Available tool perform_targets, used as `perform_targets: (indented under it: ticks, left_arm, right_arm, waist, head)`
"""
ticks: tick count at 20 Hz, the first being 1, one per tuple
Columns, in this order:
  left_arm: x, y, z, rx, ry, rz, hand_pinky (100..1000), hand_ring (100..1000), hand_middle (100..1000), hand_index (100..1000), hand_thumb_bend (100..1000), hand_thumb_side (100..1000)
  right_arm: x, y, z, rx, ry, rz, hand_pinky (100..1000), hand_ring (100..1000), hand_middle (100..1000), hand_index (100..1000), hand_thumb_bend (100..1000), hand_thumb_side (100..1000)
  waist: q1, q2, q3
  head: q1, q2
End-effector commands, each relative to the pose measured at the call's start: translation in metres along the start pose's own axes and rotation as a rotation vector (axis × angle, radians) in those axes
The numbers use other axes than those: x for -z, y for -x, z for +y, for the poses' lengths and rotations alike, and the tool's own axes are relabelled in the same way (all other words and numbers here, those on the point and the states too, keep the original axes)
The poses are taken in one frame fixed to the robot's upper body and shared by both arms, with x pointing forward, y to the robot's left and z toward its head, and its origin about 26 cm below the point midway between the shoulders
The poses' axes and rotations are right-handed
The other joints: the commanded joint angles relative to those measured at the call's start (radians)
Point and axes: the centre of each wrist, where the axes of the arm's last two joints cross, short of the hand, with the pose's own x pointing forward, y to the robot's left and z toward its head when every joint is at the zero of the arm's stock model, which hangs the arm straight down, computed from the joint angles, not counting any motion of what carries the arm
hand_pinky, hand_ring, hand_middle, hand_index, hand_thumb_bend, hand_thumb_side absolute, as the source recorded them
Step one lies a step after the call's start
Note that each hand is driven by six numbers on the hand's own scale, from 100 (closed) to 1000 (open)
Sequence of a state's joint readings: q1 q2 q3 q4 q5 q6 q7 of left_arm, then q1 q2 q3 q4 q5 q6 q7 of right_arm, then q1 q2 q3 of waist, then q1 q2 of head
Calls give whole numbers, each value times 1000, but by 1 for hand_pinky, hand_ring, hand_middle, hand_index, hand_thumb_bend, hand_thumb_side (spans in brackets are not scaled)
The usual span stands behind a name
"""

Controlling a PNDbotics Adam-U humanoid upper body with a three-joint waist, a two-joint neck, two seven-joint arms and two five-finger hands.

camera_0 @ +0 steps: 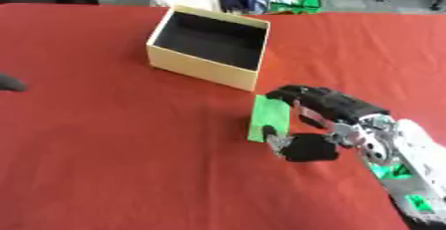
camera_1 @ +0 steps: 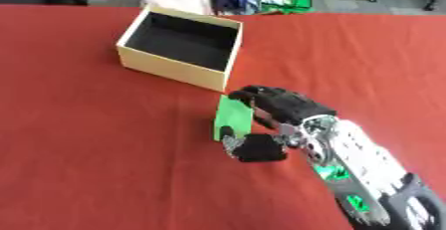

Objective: Pick up objects on the table and place them in the box.

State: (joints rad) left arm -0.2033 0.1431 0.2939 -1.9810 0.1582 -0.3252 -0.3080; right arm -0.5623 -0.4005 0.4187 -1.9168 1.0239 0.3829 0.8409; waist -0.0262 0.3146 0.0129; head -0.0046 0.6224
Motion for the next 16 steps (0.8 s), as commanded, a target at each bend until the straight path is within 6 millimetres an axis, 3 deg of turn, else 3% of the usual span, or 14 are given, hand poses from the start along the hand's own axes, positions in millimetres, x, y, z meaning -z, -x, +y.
perform_targets:
  ticks: [1,16]
  left_arm:
    - [6,-6,0,5,13,-31,604,591,735,892,100,535]
    - [7,-5,-2,-2,17,-32,605,591,737,893,100,535]
  right_arm:
    - [-3,3,-4,32,-38,40,984,1000,956,1000,100,761]
    - [7,6,3,36,-42,59,972,1000,953,1000,100,747]
  waist:
    - [18,0,1]
    - [19,10,8]
  head:
    - [-5,-10]
    - [-9,-17]
